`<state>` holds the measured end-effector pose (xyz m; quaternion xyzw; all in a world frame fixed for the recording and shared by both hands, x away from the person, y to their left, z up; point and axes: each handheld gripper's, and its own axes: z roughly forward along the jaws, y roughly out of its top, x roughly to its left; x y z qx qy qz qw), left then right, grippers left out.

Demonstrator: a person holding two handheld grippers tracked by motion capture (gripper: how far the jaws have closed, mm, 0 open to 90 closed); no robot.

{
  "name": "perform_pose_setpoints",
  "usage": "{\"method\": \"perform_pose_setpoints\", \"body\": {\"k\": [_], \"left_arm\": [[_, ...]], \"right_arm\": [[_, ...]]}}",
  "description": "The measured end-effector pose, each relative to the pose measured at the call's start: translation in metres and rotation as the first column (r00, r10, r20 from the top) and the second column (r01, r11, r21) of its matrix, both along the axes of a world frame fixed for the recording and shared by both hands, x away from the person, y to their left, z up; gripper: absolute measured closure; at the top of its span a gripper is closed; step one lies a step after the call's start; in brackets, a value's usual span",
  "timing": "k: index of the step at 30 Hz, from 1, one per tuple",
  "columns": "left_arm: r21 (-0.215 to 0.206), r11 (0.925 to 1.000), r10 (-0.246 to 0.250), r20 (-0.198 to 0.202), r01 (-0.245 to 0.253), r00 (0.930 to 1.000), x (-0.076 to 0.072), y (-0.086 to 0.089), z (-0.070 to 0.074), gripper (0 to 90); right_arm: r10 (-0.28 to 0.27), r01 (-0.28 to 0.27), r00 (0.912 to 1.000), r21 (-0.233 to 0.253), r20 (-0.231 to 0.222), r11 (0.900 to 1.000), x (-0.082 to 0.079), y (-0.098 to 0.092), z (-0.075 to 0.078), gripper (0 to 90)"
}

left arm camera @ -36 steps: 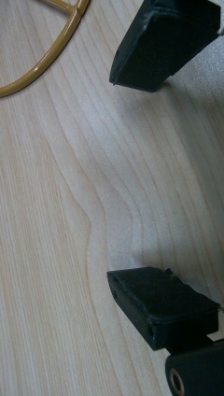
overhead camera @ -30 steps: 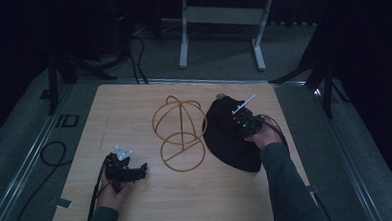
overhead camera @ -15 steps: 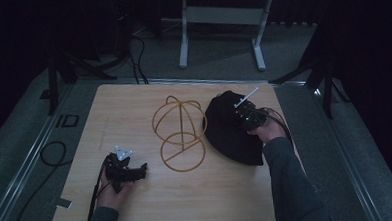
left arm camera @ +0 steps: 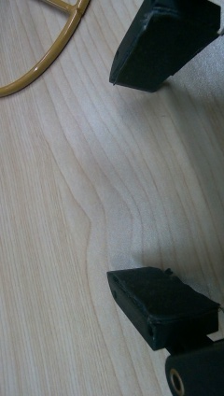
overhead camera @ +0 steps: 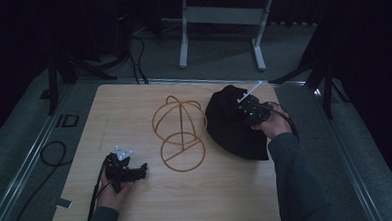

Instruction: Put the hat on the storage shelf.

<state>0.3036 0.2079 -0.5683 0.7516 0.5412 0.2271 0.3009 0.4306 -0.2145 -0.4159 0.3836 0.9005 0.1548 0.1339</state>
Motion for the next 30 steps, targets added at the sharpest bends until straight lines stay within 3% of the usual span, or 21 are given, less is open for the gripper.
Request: {"method": "perform_pose_setpoints", "body": {"k": [17,30], "left_arm": [[-0.003,1.0,0.002,0.002,-0.002,1.0,0.0,0.0,0.0,7.0],[-0.003,1.0,0.002,0.002,-0.002,1.0,0.0,0.0,0.0,7.0]], "right_arm": [[0.041,-0.041,0.9988,-0.018,0.027,0.999,-0.002,-0.001,0.023,87.4],[0.083,-0.083,0.995,-0.005,0.056,0.997,-0.006,-0.002,0.035,87.4]]}}
